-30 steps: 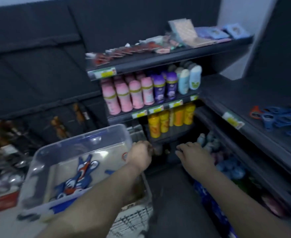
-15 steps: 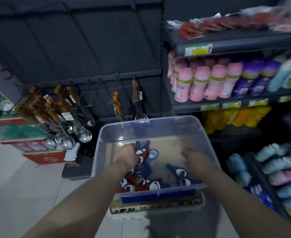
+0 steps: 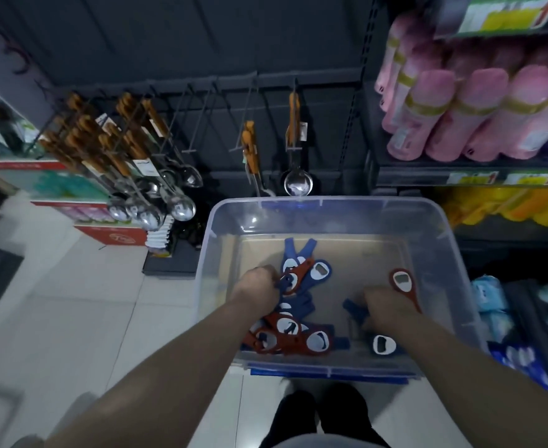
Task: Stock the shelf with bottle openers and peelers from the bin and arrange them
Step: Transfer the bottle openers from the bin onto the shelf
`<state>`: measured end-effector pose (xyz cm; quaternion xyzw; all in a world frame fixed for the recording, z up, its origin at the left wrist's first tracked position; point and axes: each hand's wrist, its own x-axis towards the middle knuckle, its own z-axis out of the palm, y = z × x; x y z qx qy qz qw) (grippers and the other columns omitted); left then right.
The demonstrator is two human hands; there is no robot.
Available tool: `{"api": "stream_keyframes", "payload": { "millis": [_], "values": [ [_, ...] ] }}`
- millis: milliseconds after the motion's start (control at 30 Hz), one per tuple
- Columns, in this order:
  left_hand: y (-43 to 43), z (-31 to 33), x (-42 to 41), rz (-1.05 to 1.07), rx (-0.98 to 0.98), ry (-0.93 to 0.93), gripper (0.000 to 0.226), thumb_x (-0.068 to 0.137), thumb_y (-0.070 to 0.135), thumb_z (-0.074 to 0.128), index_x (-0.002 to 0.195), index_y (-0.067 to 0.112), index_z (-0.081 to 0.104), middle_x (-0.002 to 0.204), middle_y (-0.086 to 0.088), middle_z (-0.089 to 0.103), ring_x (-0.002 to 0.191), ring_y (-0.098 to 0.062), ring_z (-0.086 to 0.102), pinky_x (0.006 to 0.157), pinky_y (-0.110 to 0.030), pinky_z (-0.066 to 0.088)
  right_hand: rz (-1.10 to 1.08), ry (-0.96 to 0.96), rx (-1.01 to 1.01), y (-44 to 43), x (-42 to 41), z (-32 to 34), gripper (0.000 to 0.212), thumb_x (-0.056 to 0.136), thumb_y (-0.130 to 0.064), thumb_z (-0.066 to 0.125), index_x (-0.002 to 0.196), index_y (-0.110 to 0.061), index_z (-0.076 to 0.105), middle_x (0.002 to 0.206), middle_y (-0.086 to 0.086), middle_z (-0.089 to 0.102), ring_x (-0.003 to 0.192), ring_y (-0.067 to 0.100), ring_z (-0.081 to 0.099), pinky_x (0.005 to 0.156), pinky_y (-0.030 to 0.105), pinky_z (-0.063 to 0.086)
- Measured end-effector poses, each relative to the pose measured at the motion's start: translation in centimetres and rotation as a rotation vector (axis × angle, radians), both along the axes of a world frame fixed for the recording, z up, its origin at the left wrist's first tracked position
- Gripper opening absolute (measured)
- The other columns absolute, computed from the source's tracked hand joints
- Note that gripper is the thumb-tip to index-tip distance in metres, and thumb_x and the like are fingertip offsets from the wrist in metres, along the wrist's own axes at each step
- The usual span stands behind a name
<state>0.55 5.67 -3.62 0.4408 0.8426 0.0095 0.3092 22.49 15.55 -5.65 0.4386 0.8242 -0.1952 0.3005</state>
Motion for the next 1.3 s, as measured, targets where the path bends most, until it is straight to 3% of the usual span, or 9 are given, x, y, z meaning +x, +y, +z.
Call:
{"api": "stream_keyframes", "payload": {
  "millis": [133, 233, 367, 500, 700, 800, 1000, 1167, 1300],
  "values": [
    [0.6, -0.6, 0.3, 0.038, -0.039, 0.082, 0.037, 0.087, 0.025, 0.060, 0.121, 0.013, 0.053, 0.118, -0.010, 0.060, 0.110, -0.028, 0.055, 0.090, -0.036, 0.050, 0.006, 0.029, 0.016, 0.8, 0.5, 0.0, 0.019, 0.081, -0.031, 0.067, 0.092, -0.017, 0.060, 0.104, 0.007, 0.060, 0.096, 0.024, 0.060, 0.070, 0.028, 0.044],
    [1.4, -1.4, 0.9, 0.000, -0.106, 0.188, 0.043, 0.089, 0.031, 0.061, 0.125, 0.011, 0.048, 0.122, -0.011, 0.055, 0.114, -0.027, 0.049, 0.090, -0.039, 0.049, -0.071, 0.104, 0.226, 1.8, 1.4, -0.3, 0.031, 0.089, -0.036, 0.059, 0.109, -0.012, 0.058, 0.119, 0.010, 0.049, 0.109, 0.028, 0.050, 0.088, 0.033, 0.042],
    [2.3, -1.9, 2.0, -0.020, -0.157, 0.245, 0.061, 0.081, 0.033, 0.073, 0.127, 0.007, 0.042, 0.123, -0.011, 0.052, 0.114, -0.027, 0.049, 0.091, -0.038, 0.047, -0.335, 0.185, 0.121, 2.9, 2.0, -1.5, 0.035, 0.093, -0.021, 0.053, 0.124, -0.006, 0.050, 0.127, 0.020, 0.042, 0.109, 0.032, 0.049, 0.080, 0.033, 0.044],
    [2.2, -2.1, 2.3, 0.065, -0.121, 0.240, 0.056, 0.079, 0.033, 0.074, 0.119, 0.008, 0.045, 0.113, -0.011, 0.059, 0.108, -0.027, 0.053, 0.084, -0.035, 0.045, -0.381, 0.319, 0.137, 2.9, 1.5, -1.9, 0.037, 0.095, -0.038, 0.052, 0.107, -0.004, 0.057, 0.120, 0.017, 0.044, 0.104, 0.032, 0.050, 0.087, 0.031, 0.042],
    [2.4, -1.2, 1.2, 0.273, 0.014, 0.009, 0.028, 0.077, 0.035, 0.076, 0.093, 0.019, 0.060, 0.093, -0.004, 0.065, 0.078, -0.019, 0.059, 0.063, -0.027, 0.047, -0.242, 0.207, 0.205, 2.5, 1.3, -1.6, 0.039, 0.081, -0.043, 0.069, 0.104, -0.018, 0.050, 0.111, 0.005, 0.048, 0.099, 0.025, 0.050, 0.078, 0.035, 0.044],
    [3.6, -1.3, 1.2, 0.261, 0.107, -0.135, 0.022, 0.075, 0.024, 0.078, 0.092, 0.021, 0.063, 0.094, -0.002, 0.067, 0.088, -0.022, 0.063, 0.077, -0.031, 0.052, -0.262, 0.152, 0.213, 2.3, 1.4, -1.2, 0.046, 0.076, -0.037, 0.073, 0.104, -0.014, 0.046, 0.109, 0.007, 0.049, 0.098, 0.026, 0.052, 0.078, 0.038, 0.049],
    [4.1, -2.3, 2.1, 0.131, -0.044, 0.081, 0.065, 0.072, 0.026, 0.082, 0.125, 0.013, 0.045, 0.120, -0.007, 0.052, 0.111, -0.028, 0.054, 0.089, -0.038, 0.047, -0.299, 0.121, 0.041, 2.8, 1.5, -1.4, 0.033, 0.078, -0.037, 0.070, 0.100, -0.014, 0.060, 0.099, 0.004, 0.062, 0.082, 0.020, 0.059, 0.062, 0.025, 0.041],
    [4.0, -1.7, 1.7, 0.051, -0.103, 0.166, 0.052, 0.075, 0.037, 0.076, 0.116, 0.016, 0.054, 0.112, -0.006, 0.059, 0.106, -0.025, 0.053, 0.084, -0.035, 0.046, -0.274, 0.125, 0.028, 2.0, 1.3, -0.9, 0.021, 0.086, -0.039, 0.062, 0.091, -0.019, 0.066, 0.094, 0.000, 0.065, 0.080, 0.017, 0.059, 0.064, 0.026, 0.042],
    [4.0, -0.2, 0.6, 0.084, -0.034, 0.095, 0.040, 0.082, 0.037, 0.070, 0.109, 0.012, 0.054, 0.104, -0.008, 0.061, 0.100, -0.027, 0.057, 0.080, -0.035, 0.048, -0.400, 0.416, 0.050, 1.3, 0.8, 1.3, 0.014, 0.088, -0.028, 0.061, 0.080, -0.021, 0.053, 0.089, 0.005, 0.063, 0.074, 0.018, 0.053, 0.053, 0.027, 0.033]
  ]
}}
